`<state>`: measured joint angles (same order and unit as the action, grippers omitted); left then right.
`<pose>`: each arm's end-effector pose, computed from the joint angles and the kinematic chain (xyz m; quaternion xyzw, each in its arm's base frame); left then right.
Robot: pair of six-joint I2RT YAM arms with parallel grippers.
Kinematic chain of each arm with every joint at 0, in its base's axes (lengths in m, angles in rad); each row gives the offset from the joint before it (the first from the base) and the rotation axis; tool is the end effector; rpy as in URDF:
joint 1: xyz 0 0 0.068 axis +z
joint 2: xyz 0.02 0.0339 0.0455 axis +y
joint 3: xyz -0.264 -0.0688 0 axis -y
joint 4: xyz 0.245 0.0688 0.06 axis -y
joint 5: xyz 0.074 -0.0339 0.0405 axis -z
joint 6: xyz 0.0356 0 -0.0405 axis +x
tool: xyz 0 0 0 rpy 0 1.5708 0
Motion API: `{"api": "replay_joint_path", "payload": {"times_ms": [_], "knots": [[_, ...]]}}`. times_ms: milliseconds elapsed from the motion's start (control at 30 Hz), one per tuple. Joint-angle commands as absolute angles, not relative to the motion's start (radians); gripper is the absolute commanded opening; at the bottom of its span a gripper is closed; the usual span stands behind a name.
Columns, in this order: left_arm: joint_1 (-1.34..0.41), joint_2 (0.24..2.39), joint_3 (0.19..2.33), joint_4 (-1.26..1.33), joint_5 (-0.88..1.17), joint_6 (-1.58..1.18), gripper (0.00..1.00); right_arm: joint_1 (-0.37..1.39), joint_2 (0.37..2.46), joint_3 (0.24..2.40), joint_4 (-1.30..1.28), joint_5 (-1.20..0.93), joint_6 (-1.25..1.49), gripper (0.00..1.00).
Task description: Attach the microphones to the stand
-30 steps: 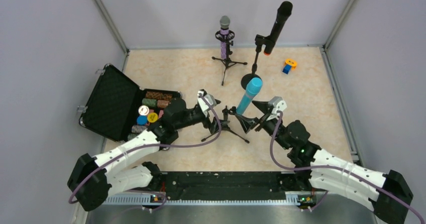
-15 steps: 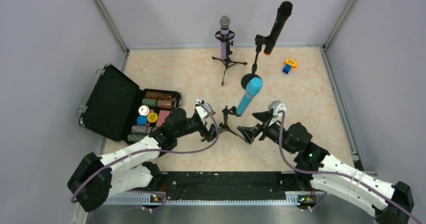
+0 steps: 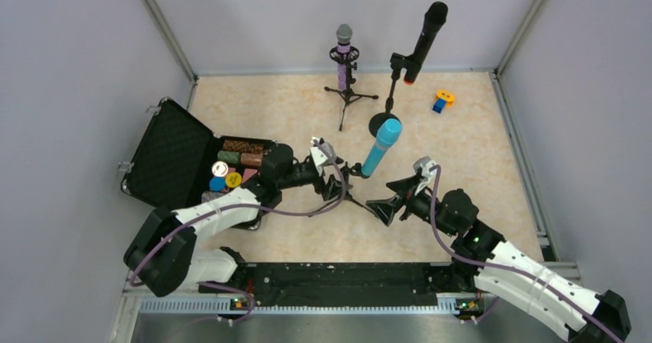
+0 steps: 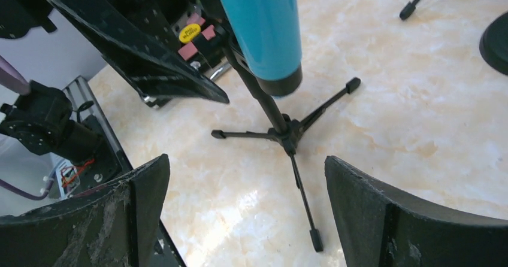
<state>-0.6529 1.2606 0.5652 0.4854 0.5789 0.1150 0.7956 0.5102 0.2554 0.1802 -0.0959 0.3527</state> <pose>0.2006 -0.1780 0.2324 0.4456 0.6235 -0.3741 0.5223 0.1032 0.1102 0.2306 -0.1926 0.7071 0.3985 0.5514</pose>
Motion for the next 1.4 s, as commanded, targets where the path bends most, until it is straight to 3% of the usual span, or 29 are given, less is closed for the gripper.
{"api": "replay_joint_path", "payload": {"times_ms": [0, 167, 333, 500, 833, 1367], "knots": [[-0.651, 1.306, 0.664, 0.542, 0.715, 0.164, 0.8, 0.748, 0.506, 0.233, 0.228, -0.189, 0.399, 0.96], [-0.651, 1.344, 0.704, 0.538, 0.746, 0.16, 0.7, 0.742, 0.532, 0.209, 0.257, -0.213, 0.411, 0.95], [-0.651, 1.356, 0.723, 0.479, 0.747, 0.182, 0.25, 0.741, 0.577, 0.199, 0.288, -0.221, 0.394, 0.94], [-0.651, 1.34, 0.726, 0.437, 0.744, 0.18, 0.0, 0.741, 0.632, 0.205, 0.313, -0.238, 0.334, 0.96], [-0.668, 1.238, 0.753, 0.419, 0.679, 0.086, 0.0, 0.741, 0.743, 0.202, 0.45, -0.264, 0.159, 0.97], [-0.737, 1.117, 0.726, 0.548, 0.592, -0.057, 0.0, 0.811, 0.949, 0.203, 0.864, -0.3, 0.193, 0.88]]}}
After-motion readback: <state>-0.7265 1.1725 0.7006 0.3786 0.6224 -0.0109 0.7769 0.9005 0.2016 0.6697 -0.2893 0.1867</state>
